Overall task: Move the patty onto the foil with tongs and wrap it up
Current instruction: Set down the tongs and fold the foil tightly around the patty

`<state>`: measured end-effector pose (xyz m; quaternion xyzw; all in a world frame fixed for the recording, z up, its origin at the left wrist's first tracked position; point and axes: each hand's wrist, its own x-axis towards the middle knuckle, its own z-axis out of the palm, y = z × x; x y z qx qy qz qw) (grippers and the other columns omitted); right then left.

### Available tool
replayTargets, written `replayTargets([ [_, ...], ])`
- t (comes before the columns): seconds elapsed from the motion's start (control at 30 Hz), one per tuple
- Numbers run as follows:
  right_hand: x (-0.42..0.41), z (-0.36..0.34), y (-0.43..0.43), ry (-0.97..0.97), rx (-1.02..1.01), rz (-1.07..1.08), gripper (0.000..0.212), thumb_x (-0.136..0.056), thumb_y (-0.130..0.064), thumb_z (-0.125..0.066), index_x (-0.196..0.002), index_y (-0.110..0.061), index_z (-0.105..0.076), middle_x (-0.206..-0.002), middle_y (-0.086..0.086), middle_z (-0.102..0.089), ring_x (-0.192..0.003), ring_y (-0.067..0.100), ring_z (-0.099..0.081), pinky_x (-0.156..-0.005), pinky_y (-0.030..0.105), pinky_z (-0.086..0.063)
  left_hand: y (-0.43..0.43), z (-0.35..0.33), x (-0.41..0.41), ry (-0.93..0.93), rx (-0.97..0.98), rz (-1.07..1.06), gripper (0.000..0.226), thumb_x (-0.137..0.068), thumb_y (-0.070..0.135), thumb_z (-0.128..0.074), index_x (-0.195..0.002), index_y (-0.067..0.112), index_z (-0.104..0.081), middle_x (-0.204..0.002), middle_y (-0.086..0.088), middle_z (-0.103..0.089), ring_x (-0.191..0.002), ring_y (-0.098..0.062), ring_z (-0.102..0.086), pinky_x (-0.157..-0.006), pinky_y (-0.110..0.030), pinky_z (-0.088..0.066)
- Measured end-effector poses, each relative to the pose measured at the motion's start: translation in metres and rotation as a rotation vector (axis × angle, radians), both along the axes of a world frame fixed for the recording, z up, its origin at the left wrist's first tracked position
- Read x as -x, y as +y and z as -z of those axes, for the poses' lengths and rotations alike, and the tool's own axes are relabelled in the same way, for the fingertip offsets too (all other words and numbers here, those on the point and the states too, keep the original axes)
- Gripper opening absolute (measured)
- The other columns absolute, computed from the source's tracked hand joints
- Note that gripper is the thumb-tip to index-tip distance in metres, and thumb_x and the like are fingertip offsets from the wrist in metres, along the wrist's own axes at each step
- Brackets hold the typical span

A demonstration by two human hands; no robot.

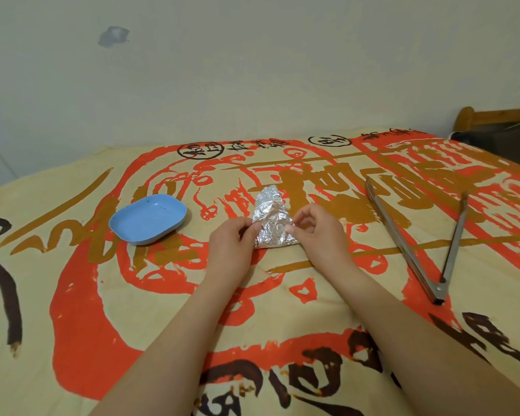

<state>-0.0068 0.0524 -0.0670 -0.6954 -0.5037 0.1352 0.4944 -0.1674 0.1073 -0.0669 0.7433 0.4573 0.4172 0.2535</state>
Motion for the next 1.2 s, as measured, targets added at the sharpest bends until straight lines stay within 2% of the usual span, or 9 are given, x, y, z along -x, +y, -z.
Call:
replayTargets([
  [0.1,0.0010,-0.0005,0.0003,-0.045,-0.003,0.007,0.016,-0.082,-0.033,-0.074,-0.087,-0.031,-0.059,-0.082,-0.016,-0.061,-0.072,0.001,-0.056,-0.058,0.018,-0.039,0.0011,0.0014,-0.0016,-0.047,0.045,-0.034,0.009,-0.092,0.029,-0.057,-0.100,0.026,-0.059,-0.067,0.006,-0.059,-0.062,-0.004,-0.055,-0.053,-0.016,-0.037],
  [0.27,0.0018,0.0027,0.0030,-0.081,0.002,-0.043,0.013,-0.087,-0.020,-0.068,-0.094,-0.031,-0.063,-0.083,-0.015,-0.058,-0.068,0.001,-0.054,-0.056,0.011,-0.037,0.0008,0.0025,-0.0017,-0.015,0.025,-0.022,0.033,-0.094,0.023,-0.053,-0.124,0.032,-0.045,-0.067,0.000,-0.059,-0.058,-0.009,-0.055,-0.051,-0.026,-0.044],
  [0.4,0.0038,0.0009,0.0042,-0.220,0.000,-0.075,0.029,-0.088,-0.012,-0.065,-0.113,-0.027,-0.063,-0.106,-0.003,-0.059,-0.094,0.012,-0.053,-0.083,0.026,-0.044,0.0009,0.0017,-0.0032,0.021,0.018,-0.023,0.032,-0.093,0.020,-0.051,-0.124,0.029,-0.053,-0.070,0.010,-0.061,-0.064,-0.003,-0.057,-0.055,-0.018,-0.040],
  [0.53,0.0075,-0.0031,0.0059,-0.462,0.073,-0.146,0.053,-0.096,-0.008,-0.050,-0.143,-0.029,-0.041,-0.154,-0.005,-0.032,-0.143,0.017,-0.021,-0.116,0.040,-0.020,-0.0017,-0.0008,-0.0052,0.082,-0.067,-0.021,0.030,-0.094,0.016,-0.050,-0.120,0.015,-0.064,-0.099,-0.005,-0.072,-0.091,-0.020,-0.063,-0.079,-0.031,-0.047],
  [0.67,0.0045,-0.0004,0.0064,-0.670,0.165,-0.263,0.065,-0.097,-0.005,-0.037,-0.152,-0.031,-0.016,-0.162,-0.012,-0.008,-0.148,0.013,0.006,-0.119,0.052,0.001,0.0010,0.0002,-0.0053,0.191,-0.102,0.015,0.030,-0.097,0.015,-0.047,-0.121,0.011,-0.063,-0.102,-0.009,-0.063,-0.096,-0.022,-0.055,-0.079,-0.022,-0.035],
  [0.77,0.0003,0.0011,0.0072,-0.760,0.184,-0.254,0.063,-0.098,-0.009,-0.036,-0.153,-0.030,-0.013,-0.161,-0.014,-0.011,-0.148,0.012,0.010,-0.117,0.055,0.006,0.0006,0.0006,-0.0050,0.204,-0.115,0.038,0.030,-0.097,0.013,-0.045,-0.122,0.006,-0.061,-0.111,-0.006,-0.049,-0.102,-0.019,-0.051,-0.084,-0.011,-0.029],
  [0.9,0.0004,0.0023,0.0079,-0.754,0.203,-0.250,0.058,-0.099,-0.011,-0.036,-0.152,-0.030,-0.021,-0.157,-0.014,-0.025,-0.148,0.011,0.002,-0.115,0.056,0.010,-0.0003,0.0003,-0.0060,0.306,-0.112,0.094,0.032,-0.099,0.015,-0.038,-0.120,0.003,-0.059,-0.148,-0.009,-0.038,-0.134,-0.020,-0.038,-0.110,-0.030,-0.030],
  [1.1,0.0014,0.0046,0.0076,-0.728,0.194,-0.264,0.058,-0.100,-0.007,-0.037,-0.151,-0.031,-0.024,-0.157,-0.014,-0.026,-0.148,0.009,0.000,-0.115,0.056,0.011,-0.0040,-0.0002,-0.0042,0.423,-0.103,0.143,0.038,-0.099,0.017,-0.031,-0.135,0.014,-0.043,-0.143,-0.008,-0.046,-0.136,-0.027,-0.036,-0.110,-0.051,-0.029],
  [1.2,0.0024,0.0054,0.0088,-0.694,0.195,-0.264,0.059,-0.099,-0.004,-0.038,-0.150,-0.031,-0.024,-0.157,-0.014,-0.028,-0.148,0.010,-0.002,-0.116,0.055,0.009,-0.0040,-0.0004,-0.0051,0.459,-0.111,0.162,0.045,-0.100,0.021,-0.028,-0.144,0.019,-0.032,-0.144,-0.004,-0.042,-0.136,-0.023,-0.034,-0.113,-0.052,-0.023],
])
